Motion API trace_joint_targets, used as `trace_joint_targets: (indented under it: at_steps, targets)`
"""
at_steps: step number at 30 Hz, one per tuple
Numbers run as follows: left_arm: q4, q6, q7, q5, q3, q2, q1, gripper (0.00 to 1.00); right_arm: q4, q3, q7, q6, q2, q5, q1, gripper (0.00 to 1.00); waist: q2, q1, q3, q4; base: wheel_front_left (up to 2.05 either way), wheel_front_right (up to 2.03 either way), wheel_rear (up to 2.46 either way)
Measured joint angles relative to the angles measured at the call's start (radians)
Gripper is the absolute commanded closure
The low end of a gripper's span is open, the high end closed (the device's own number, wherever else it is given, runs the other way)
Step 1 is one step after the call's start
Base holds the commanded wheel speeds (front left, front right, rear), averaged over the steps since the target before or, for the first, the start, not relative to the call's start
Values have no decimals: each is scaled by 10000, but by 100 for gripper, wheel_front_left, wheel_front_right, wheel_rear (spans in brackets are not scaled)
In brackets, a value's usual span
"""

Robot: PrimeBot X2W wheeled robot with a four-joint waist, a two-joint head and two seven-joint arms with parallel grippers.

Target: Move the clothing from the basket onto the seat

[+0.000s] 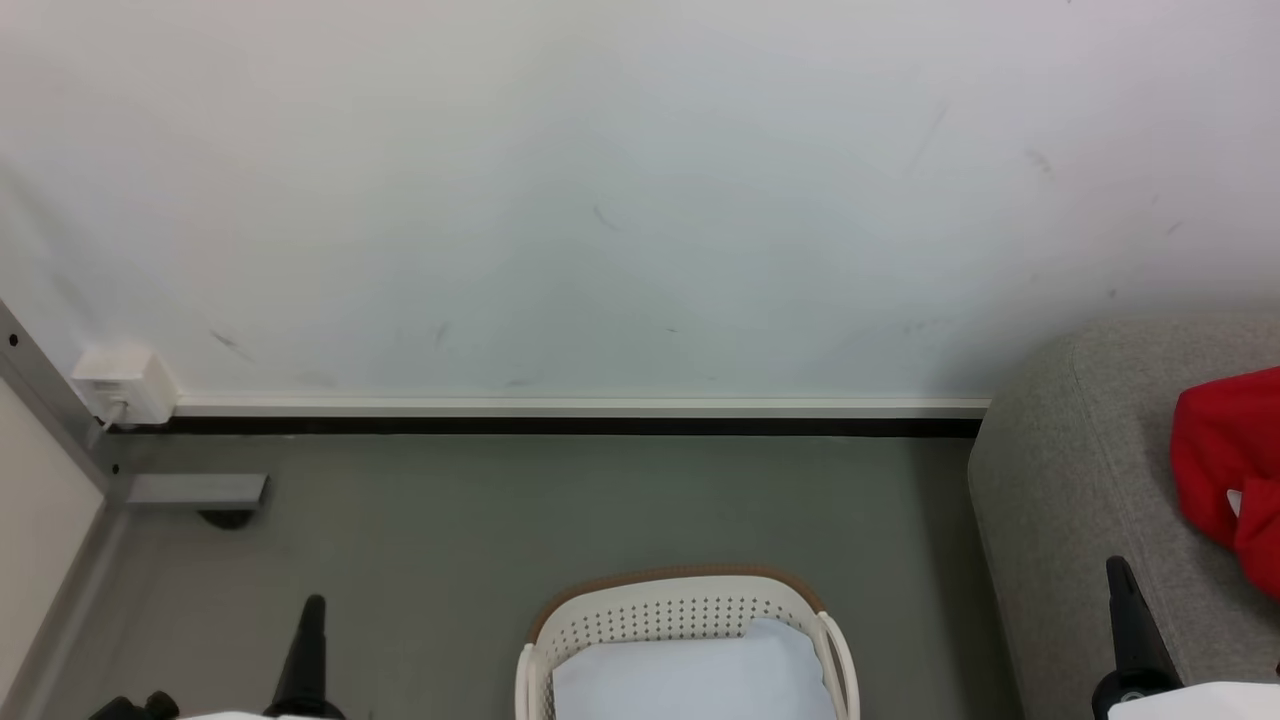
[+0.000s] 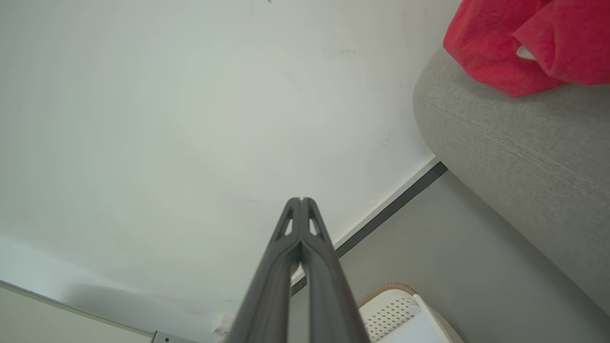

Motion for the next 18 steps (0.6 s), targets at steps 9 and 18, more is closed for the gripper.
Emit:
trace_joint_targets:
  at_steps: [9, 18]
  targets:
    - [-19, -36, 249, -961, 33, 2, -126, 100, 6, -146, 240, 0, 25, 897, -97, 100, 0, 0, 26, 24, 0, 0, 0]
    - [-52, -77, 477, -1825, 69, 4, -259, 100, 12, -301, 487, 0, 48, 1735, -150, 100, 0, 0, 50, 47, 0, 0, 0]
